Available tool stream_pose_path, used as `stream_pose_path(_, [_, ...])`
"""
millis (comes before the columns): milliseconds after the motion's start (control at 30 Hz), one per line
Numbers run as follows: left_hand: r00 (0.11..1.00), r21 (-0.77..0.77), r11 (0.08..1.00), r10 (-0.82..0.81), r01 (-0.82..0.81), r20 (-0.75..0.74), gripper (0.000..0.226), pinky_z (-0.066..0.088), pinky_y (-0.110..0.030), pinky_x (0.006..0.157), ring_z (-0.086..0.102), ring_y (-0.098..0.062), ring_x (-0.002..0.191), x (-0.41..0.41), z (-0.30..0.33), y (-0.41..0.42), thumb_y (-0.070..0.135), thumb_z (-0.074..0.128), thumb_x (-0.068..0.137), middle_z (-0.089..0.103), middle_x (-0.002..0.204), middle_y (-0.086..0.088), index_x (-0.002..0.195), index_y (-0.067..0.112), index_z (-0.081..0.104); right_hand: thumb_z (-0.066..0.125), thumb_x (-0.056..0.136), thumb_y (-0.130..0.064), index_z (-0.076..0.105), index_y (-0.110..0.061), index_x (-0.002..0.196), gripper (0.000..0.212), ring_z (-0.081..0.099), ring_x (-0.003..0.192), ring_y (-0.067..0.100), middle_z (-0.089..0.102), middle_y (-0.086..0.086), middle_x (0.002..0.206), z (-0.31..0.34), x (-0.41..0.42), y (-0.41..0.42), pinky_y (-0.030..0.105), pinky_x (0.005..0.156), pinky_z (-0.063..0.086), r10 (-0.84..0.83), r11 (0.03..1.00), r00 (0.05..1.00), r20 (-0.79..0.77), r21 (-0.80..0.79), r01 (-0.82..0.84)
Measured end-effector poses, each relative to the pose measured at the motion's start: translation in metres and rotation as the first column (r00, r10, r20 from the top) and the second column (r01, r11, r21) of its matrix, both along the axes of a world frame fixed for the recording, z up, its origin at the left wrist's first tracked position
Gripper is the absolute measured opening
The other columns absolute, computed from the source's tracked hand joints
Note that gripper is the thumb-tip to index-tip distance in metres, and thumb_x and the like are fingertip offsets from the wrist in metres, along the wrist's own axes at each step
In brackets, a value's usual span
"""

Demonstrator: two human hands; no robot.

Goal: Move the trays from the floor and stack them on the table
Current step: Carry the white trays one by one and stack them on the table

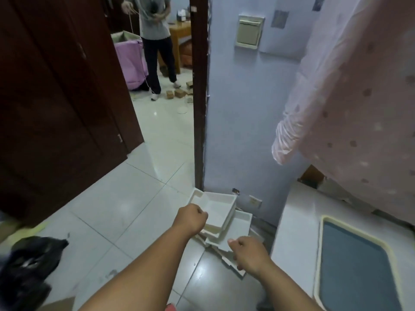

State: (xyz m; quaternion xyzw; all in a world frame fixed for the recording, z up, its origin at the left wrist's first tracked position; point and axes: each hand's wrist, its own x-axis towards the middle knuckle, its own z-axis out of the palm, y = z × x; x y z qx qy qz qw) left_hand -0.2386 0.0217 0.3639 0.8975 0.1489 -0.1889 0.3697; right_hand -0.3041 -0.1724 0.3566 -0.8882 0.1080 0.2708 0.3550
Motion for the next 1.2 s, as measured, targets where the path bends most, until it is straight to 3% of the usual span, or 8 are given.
stream_pose_path(100, [1.0, -0.004, 1.0, -0.003, 0.003, 0.002, 0.024, 0.044, -0.028, 0.06, 0.055, -0.024, 0.064, 0.03, -0.006, 0.036, 0.027, 0.053, 0.082, 0.065, 0.069, -0.008, 0.063, 0.015, 0.058, 0.044, 0.099, -0.051, 0.059, -0.024, 0.073, 0.04, 0.068, 0.078, 0.022, 0.072, 0.003, 0.088, 0.003, 0.026, 0.027, 0.032, 0.07, 0.05, -0.032, 0.999, 0.999, 0.027, -0.014, 0.032])
stream_pose_path(233, [0.999, -0.025, 1.0, -0.004, 0.003, -0.049, 0.024, 0.045, -0.028, 0.062, 0.056, -0.023, 0.064, 0.05, -0.021, 0.064, 0.028, 0.054, 0.083, 0.064, 0.068, -0.006, 0.062, 0.016, 0.058, 0.047, 0.097, -0.051, 0.057, -0.02, 0.071, 0.042, 0.071, 0.079, 0.024, 0.071, 0.006, 0.085, -0.003, 0.045, 0.045, 0.031, 0.068, 0.048, -0.12, 0.993, 0.993, 0.001, 0.004, 0.12])
stream_pose_path(533, [0.982, -0.086, 0.996, -0.014, -0.002, -0.188, 0.029, 0.058, -0.04, 0.077, 0.071, -0.032, 0.085, 0.091, -0.064, 0.07, 0.026, 0.055, 0.085, 0.074, 0.084, -0.014, 0.082, 0.0, 0.069, 0.049, 0.096, -0.049, 0.068, -0.005, 0.094, 0.048, 0.07, 0.081, 0.027, 0.072, 0.012, 0.089, -0.044, 0.085, 0.048, 0.037, 0.078, 0.054, -0.181, 0.984, 0.973, -0.144, -0.031, 0.178])
stream_pose_path(667, [0.969, -0.081, 0.996, 0.023, -0.044, -0.244, 0.03, 0.058, -0.04, 0.08, 0.071, -0.029, 0.087, 0.115, -0.081, 0.073, 0.028, 0.055, 0.087, 0.073, 0.091, -0.013, 0.089, 0.002, 0.07, 0.054, 0.094, -0.041, 0.066, -0.007, 0.082, 0.038, 0.06, 0.066, 0.019, 0.066, 0.004, 0.074, -0.076, 0.124, 0.038, 0.029, 0.063, 0.046, -0.165, 0.986, 0.963, -0.212, -0.069, 0.153])
stream_pose_path(867, [0.935, -0.008, 0.993, 0.105, -0.114, -0.338, 0.025, 0.054, -0.033, 0.077, 0.069, -0.025, 0.087, 0.152, -0.118, 0.089, 0.026, 0.057, 0.088, 0.073, 0.09, -0.007, 0.092, 0.006, 0.071, 0.055, 0.088, -0.031, 0.054, -0.015, 0.065, 0.028, 0.059, 0.069, 0.024, 0.062, 0.004, 0.07, -0.124, 0.2, 0.034, 0.027, 0.054, 0.036, -0.1, 0.99, 0.94, -0.326, -0.126, 0.062])
stream_pose_path(1000, [0.899, -0.056, 0.985, 0.126, -0.164, -0.42, 0.02, 0.056, -0.035, 0.081, 0.07, -0.024, 0.088, 0.164, -0.156, 0.083, 0.027, 0.059, 0.088, 0.074, 0.092, -0.004, 0.089, 0.011, 0.072, 0.053, 0.088, -0.029, 0.054, -0.014, 0.063, 0.029, 0.067, 0.081, 0.028, 0.062, 0.005, 0.073, -0.162, 0.242, 0.025, 0.03, 0.066, 0.047, -0.043, 0.985, 0.923, -0.382, -0.172, -0.025])
stream_pose_path(1100, [0.864, -0.077, 0.982, 0.113, -0.172, -0.491, 0.022, 0.056, -0.037, 0.088, 0.069, -0.025, 0.092, 0.168, -0.19, 0.077, 0.028, 0.059, 0.089, 0.073, 0.096, -0.005, 0.093, 0.012, 0.074, 0.054, 0.087, -0.029, 0.068, -0.004, 0.082, 0.029, 0.07, 0.09, 0.035, 0.072, 0.015, 0.091, -0.197, 0.259, 0.015, 0.042, 0.08, 0.056, -0.099, 0.986, 0.901, -0.422, -0.165, 0.031])
stream_pose_path(1200, [0.83, -0.085, 0.973, 0.134, -0.213, -0.542, 0.022, 0.057, -0.039, 0.087, 0.07, -0.026, 0.09, 0.175, -0.229, 0.074, 0.028, 0.06, 0.086, 0.074, 0.092, -0.007, 0.086, 0.013, 0.075, 0.056, 0.086, -0.029, 0.068, -0.001, 0.083, 0.031, 0.07, 0.09, 0.038, 0.073, 0.017, 0.09, -0.239, 0.266, 0.007, 0.041, 0.075, 0.054, -0.168, 0.981, 0.869, -0.466, -0.163, 0.102])
